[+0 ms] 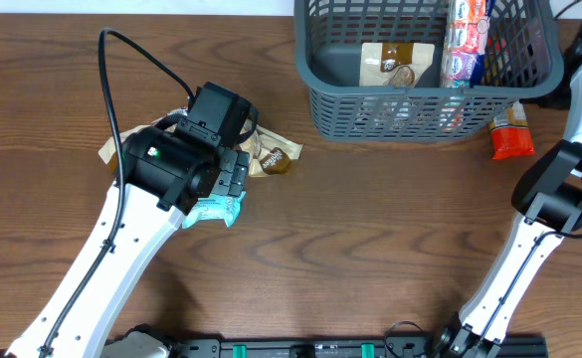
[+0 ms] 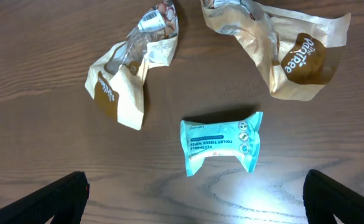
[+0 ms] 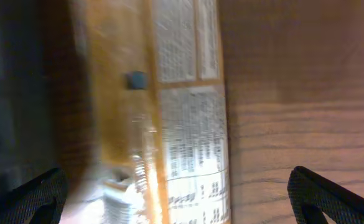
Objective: Pack container
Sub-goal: 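Grasp the spaghetti package with the right gripper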
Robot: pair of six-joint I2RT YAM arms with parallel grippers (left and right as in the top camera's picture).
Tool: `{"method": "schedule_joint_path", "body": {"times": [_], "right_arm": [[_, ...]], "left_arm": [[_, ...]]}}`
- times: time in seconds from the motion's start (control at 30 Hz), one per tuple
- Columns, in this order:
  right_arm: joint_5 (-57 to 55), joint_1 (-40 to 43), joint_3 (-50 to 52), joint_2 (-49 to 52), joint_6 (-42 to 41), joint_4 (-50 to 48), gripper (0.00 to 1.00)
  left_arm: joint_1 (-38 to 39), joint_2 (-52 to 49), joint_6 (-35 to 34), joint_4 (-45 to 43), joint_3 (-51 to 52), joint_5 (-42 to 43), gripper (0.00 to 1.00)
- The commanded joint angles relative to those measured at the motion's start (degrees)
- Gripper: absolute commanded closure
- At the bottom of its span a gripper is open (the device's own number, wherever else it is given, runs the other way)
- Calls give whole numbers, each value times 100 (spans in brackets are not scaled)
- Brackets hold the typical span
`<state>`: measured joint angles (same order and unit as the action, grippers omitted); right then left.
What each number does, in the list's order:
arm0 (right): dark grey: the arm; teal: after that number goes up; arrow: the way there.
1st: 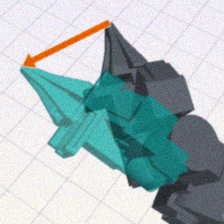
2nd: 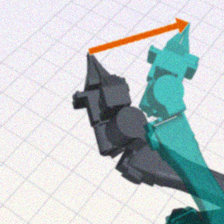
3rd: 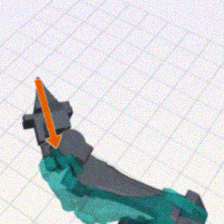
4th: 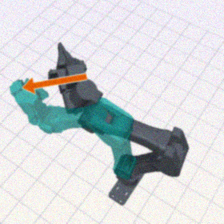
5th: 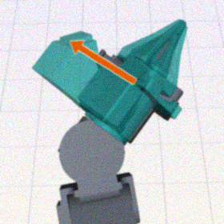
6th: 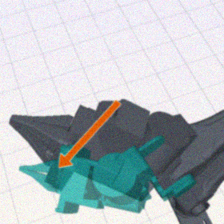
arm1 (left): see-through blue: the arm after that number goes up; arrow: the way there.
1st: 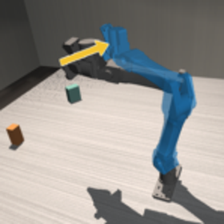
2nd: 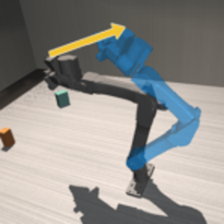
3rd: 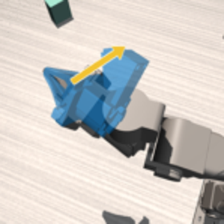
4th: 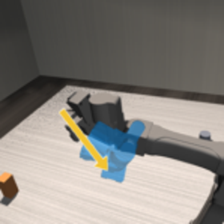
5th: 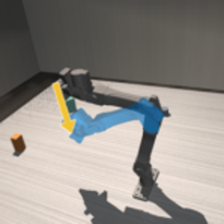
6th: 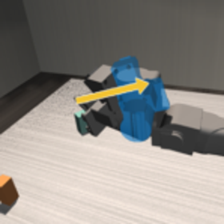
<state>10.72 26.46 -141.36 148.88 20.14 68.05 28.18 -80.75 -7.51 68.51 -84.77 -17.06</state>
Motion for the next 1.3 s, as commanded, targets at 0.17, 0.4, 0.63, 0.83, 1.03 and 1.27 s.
{"method": "schedule_joint_path", "body": {"times": [0.17,0.4,0.63,0.83,1.03,1.27], "right_arm": [[330,321,-575,229,-299,282,1],[402,343,-586,229,-289,382,1],[833,339,-586,229,-278,356,1],[837,334,-584,232,-227,396,1],[767,271,-413,232,-127,385,1],[293,131,-9,232,-125,243,1]], "left_arm": [[-26,-50,-68,0,22,-15,1],[-26,-50,-68,0,22,-15,1],[-26,-50,-68,0,22,-15,1],[-26,-50,-68,0,22,-15,1],[-26,-50,-68,0,22,-15,1],[-26,-50,-68,0,22,-15,1]]}}
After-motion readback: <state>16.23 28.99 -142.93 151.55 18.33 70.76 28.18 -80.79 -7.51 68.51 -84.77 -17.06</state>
